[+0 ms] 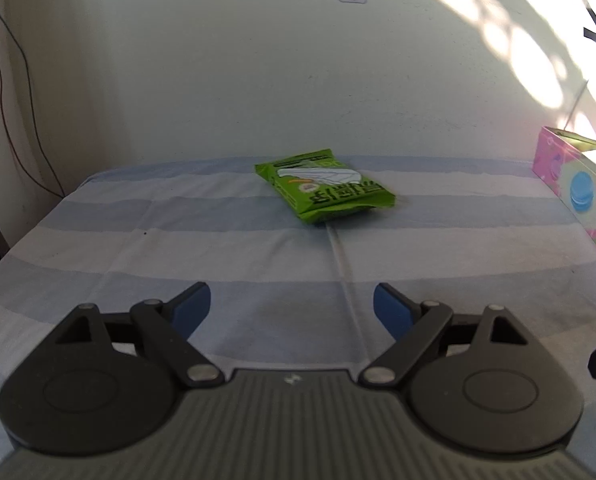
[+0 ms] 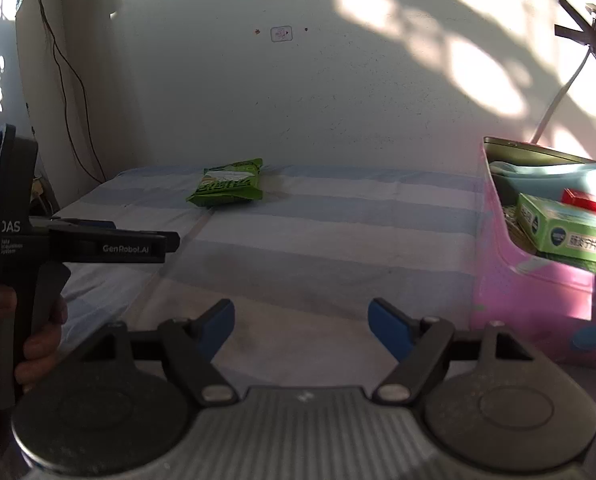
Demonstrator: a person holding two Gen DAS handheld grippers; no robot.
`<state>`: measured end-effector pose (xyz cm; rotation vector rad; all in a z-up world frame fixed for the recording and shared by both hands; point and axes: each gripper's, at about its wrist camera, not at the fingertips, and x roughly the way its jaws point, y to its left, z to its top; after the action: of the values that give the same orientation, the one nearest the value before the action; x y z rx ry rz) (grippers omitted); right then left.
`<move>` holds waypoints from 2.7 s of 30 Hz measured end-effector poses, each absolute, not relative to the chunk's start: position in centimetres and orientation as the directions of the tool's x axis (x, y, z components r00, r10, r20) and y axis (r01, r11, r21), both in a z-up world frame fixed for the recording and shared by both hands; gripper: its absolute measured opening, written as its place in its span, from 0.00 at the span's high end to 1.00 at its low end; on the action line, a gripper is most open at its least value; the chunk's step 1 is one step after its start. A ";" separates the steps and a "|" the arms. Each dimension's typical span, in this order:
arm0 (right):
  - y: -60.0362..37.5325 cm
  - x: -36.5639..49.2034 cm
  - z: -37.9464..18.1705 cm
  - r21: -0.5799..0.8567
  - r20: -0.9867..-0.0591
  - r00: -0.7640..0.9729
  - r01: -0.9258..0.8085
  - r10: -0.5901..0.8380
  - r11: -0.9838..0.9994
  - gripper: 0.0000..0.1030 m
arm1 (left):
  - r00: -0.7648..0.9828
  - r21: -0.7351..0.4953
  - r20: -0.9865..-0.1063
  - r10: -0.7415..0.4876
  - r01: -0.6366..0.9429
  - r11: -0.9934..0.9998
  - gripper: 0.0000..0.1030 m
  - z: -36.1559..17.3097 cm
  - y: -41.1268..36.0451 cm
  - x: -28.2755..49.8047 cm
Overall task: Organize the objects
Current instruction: 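Lower the open right tool over the green wipes packet, then close the right tool on the green wipes packet and lift it, then carry the wipes packet with the right tool and release it into the tin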
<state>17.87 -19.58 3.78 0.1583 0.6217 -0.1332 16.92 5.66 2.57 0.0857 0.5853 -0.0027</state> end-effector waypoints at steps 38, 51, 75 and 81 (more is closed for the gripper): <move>-17.4 29.8 1.5 0.040 -0.680 0.731 -0.027 0.047 0.999 0.17 | 0.801 -0.340 -0.533 -0.274 0.094 0.936 0.12 3.2 11.4 18.6; -22.2 7.5 2.0 -0.084 -0.639 0.766 0.013 -0.064 0.996 0.06 | 0.368 -0.367 -0.568 -0.736 0.687 0.627 0.13 1.4 -1.7 12.8; -25.7 3.8 5.7 -0.024 -0.414 0.900 0.137 -0.134 0.990 0.40 | 0.426 -0.288 -0.506 -0.750 0.736 0.612 0.21 9.1 -10.5 11.9; -32.3 4.7 7.7 -0.004 -0.378 0.891 0.271 -0.252 0.963 0.38 | 0.410 -0.246 -0.507 -0.758 0.775 0.583 0.21 10.6 -17.9 15.2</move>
<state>4.71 -32.32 7.68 0.0496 0.3861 -0.2713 15.23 -17.87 10.56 0.0290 0.6226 -0.9653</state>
